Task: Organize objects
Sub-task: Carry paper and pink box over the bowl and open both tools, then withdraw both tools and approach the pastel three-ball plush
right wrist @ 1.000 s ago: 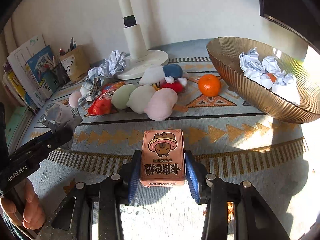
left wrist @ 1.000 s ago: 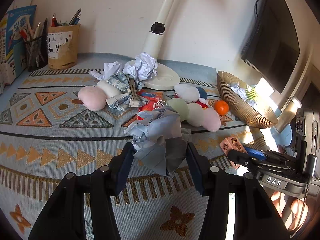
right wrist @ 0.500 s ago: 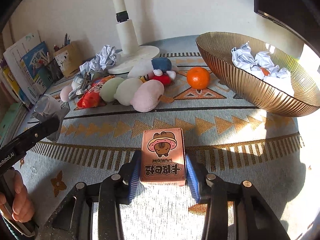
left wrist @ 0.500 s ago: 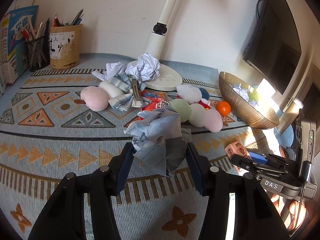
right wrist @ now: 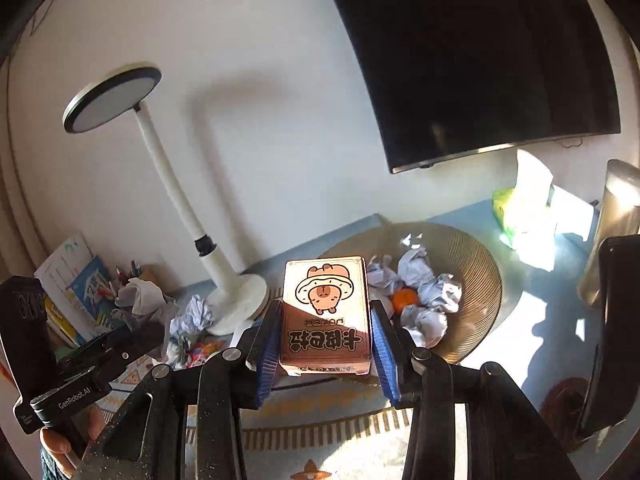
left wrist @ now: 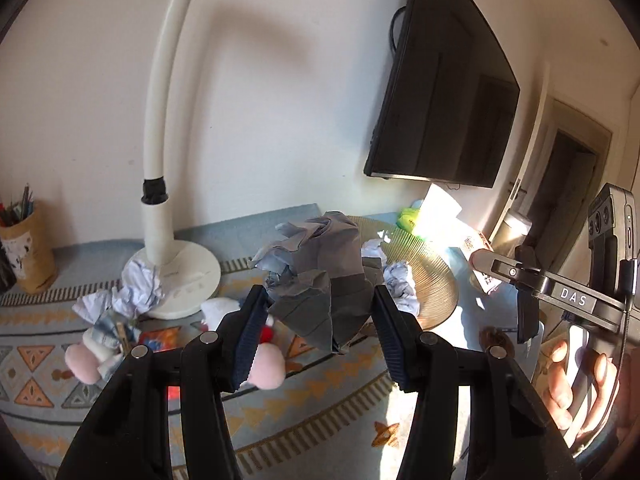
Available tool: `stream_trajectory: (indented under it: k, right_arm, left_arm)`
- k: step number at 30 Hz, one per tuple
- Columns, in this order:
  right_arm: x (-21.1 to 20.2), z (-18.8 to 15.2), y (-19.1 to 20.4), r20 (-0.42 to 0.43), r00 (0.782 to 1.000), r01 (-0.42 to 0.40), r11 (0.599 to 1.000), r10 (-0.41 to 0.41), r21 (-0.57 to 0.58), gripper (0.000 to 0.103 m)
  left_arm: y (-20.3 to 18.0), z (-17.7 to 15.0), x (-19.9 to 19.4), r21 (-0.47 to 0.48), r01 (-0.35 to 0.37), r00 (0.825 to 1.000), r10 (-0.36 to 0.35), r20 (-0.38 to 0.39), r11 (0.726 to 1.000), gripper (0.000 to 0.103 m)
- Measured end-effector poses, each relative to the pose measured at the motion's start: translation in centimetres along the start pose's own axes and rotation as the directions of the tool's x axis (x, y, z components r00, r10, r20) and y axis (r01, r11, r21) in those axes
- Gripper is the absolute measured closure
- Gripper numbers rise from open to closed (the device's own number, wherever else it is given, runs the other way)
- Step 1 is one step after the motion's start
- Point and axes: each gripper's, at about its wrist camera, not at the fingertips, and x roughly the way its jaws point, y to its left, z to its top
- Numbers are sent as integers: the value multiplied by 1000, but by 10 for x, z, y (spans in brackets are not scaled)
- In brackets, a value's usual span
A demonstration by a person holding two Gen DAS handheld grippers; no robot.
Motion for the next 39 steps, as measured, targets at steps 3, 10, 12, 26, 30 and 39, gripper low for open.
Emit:
stream_trajectory:
  k: [3, 10, 12, 26, 30, 39]
  right_arm:
    - [12, 19, -34, -8, 1000, -25, 988, 26, 152, 62]
    - [76, 23, -73, -95, 995, 38, 965, -14, 258, 62]
    - [91, 25, -77, -132, 991, 44, 970, -12, 241, 59]
    - [67, -28, 2, -258, 953, -151, 987, 159, 50, 40]
    - [53, -53, 57, -271, 944, -211, 976, 188, -57, 14]
    - [83, -142, 109, -292, 943, -226, 950, 158, -217, 14]
  left_arm:
    - [-22, 21, 40, 24, 38, 999, -38, -23, 999, 53]
    - [-34, 20, 130, -8, -19, 994, 18, -110, 1000, 36]
    - [-31, 20, 140, -15, -60, 993, 58, -104, 998, 10]
    - [41, -24, 20, -194, -147, 989, 144, -34, 970, 8]
    - [66, -49, -42, -202, -264, 963, 271, 8, 943, 7]
    - [150, -141, -81, -300, -471, 881, 459, -113, 830, 3]
